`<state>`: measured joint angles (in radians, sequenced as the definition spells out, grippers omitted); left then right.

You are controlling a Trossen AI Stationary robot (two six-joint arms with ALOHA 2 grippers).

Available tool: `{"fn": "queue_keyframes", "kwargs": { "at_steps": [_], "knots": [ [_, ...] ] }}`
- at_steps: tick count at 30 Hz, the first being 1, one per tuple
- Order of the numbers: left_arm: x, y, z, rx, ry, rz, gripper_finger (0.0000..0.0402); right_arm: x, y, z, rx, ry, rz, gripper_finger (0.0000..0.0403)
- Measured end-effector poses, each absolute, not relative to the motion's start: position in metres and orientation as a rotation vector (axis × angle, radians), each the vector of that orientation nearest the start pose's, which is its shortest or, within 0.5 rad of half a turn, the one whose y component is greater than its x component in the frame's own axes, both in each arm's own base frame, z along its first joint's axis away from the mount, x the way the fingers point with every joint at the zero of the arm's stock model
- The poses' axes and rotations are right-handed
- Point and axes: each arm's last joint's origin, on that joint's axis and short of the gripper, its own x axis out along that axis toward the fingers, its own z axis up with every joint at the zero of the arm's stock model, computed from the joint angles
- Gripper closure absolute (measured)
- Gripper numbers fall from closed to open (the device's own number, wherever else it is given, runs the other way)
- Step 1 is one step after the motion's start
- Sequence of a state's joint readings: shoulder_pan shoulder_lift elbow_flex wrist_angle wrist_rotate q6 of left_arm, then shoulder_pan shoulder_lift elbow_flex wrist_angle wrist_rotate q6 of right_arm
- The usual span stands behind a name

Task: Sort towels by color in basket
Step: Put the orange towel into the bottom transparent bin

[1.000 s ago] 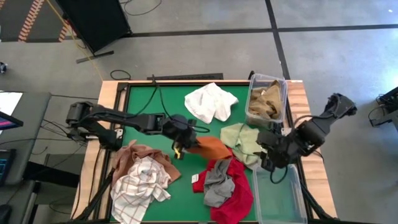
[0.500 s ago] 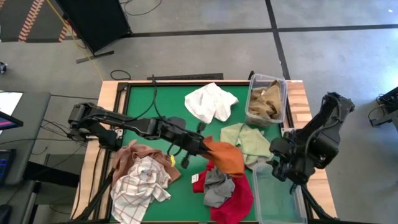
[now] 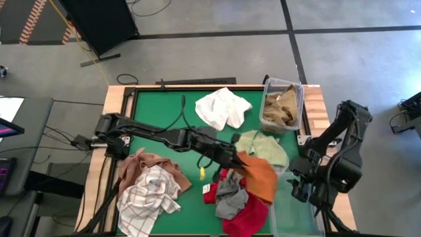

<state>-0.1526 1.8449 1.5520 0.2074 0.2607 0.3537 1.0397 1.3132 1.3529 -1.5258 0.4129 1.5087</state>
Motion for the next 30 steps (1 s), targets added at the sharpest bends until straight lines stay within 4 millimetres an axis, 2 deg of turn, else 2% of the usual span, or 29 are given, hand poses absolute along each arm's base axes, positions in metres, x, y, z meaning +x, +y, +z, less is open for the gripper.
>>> {"fn": "queue_keyframes", "kwargs": {
  "at_steps": [6, 11, 14, 21, 30],
  "knots": [
    [0.463, -0.083, 0.333, 0.339, 0.005, -0.500, 0.0396, 0.104, 0.178, 0.333, 0.332, 1.132, -0.362, 0.0143],
    [0.480, -0.084, 0.324, 0.350, 0.038, -0.528, 0.0398, 0.099, 0.180, 0.334, 0.276, 1.013, -0.342, 0.0143],
    [0.484, -0.082, 0.317, 0.363, 0.080, -0.537, 0.0398, 0.101, 0.179, 0.335, 0.235, 0.955, -0.338, 0.0143],
    [0.484, -0.078, 0.316, 0.393, 0.092, -0.535, 0.0398, 0.107, 0.178, 0.341, 0.132, 0.770, -0.307, 0.0143],
    [0.484, -0.078, 0.316, 0.415, 0.085, -0.537, 0.0398, 0.127, 0.174, 0.343, 0.063, 0.739, -0.290, 0.0143]
  ]
}}
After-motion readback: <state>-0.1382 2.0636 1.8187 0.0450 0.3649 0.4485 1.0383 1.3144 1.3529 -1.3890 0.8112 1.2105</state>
